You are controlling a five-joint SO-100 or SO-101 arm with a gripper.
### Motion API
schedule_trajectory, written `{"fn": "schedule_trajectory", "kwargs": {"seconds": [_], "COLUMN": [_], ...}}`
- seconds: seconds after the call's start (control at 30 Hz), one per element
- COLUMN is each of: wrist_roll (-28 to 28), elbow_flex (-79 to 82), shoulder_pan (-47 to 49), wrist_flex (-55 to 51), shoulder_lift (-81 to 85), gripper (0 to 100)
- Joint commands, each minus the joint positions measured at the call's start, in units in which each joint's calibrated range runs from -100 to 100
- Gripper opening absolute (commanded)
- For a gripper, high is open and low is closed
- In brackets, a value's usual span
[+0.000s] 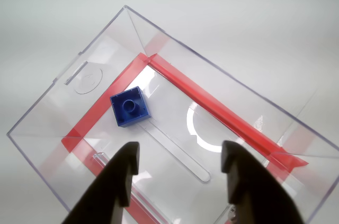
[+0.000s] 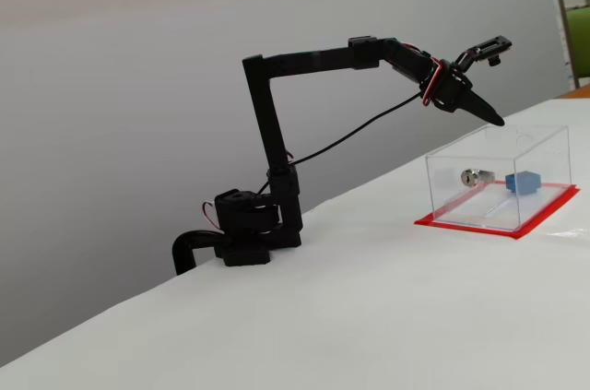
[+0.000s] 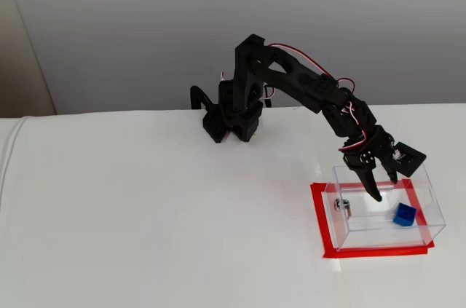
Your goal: Pick the blue lego brick and place it into the transparent box
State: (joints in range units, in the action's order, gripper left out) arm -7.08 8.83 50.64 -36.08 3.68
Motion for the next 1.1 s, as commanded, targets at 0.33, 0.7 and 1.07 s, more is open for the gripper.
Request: {"fn": "schedule_trajectory", "kwargs": {"seconds": [0.33,0.7,1.07], "wrist_roll": [0.1,3.7,6.6], "elbow_flex": [-2.3,16.8,36.5], "shoulder_pan": [-0.6,-5.9,-20.5], "wrist_flex": [-0.2,-1.6,-1.8], "shoulder_lift": [7.8,31.1,55.7], "gripper": [2,2,2]}}
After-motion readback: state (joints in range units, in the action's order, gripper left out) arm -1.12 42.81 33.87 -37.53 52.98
